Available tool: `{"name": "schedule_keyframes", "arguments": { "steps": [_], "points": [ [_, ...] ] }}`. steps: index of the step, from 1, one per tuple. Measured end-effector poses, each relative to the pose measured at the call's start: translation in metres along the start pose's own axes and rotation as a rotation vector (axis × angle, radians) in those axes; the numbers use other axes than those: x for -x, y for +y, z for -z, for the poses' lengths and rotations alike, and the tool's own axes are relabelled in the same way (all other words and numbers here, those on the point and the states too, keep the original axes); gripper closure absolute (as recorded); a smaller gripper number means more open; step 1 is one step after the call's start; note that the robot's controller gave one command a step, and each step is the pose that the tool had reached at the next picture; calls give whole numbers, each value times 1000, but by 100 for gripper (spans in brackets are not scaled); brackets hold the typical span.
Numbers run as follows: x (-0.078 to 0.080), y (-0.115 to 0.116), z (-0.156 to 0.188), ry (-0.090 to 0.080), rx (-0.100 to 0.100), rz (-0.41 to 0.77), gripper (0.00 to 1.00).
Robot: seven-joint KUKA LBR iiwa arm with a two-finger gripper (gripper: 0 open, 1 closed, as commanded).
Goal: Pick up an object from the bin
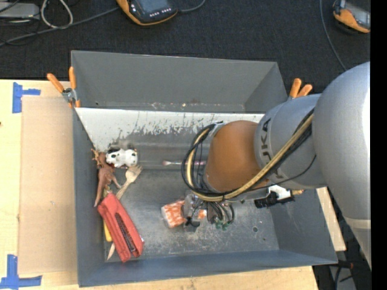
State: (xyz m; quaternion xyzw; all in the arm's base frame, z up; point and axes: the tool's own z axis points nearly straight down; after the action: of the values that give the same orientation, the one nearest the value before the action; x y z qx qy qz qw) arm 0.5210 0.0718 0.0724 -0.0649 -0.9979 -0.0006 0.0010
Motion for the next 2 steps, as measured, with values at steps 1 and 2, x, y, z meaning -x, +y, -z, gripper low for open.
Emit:
{"name": "schedule_keyframes", "arguments": {
  "steps": [1, 2],
  "points": [
    [0, 0, 0, 0, 0, -1, 100],
    [-16, 0, 64, 8, -2, -17, 100]
  ]
}}
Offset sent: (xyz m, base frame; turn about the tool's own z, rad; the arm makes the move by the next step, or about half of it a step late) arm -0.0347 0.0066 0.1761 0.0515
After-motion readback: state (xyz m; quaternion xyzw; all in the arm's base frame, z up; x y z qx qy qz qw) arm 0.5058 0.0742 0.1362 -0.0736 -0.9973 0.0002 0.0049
